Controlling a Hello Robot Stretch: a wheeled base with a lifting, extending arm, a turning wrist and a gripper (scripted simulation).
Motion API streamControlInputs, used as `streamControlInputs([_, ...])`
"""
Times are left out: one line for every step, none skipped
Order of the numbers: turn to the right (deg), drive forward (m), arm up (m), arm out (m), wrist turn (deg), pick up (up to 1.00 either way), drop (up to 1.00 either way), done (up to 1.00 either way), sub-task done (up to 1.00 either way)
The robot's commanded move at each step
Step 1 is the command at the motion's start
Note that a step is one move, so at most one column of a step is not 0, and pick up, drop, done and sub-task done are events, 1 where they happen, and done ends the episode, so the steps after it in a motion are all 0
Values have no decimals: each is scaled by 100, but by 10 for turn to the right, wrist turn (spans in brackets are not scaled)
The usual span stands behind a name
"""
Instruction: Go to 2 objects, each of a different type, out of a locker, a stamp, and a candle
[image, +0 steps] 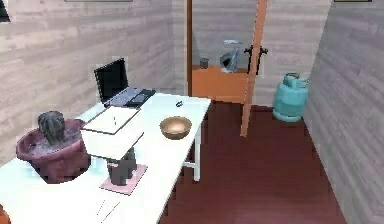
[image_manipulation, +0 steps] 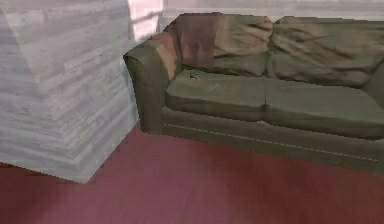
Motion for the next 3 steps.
streamControlInputs([180, 0, 0, 0, 0, 0, 0, 0, 0])
streamControlInputs([0, 100, 0, 0, 0, 0, 0, 0, 0])
streamControlInputs([30, 0, 0, 0, 0, 0, 0, 0, 0])
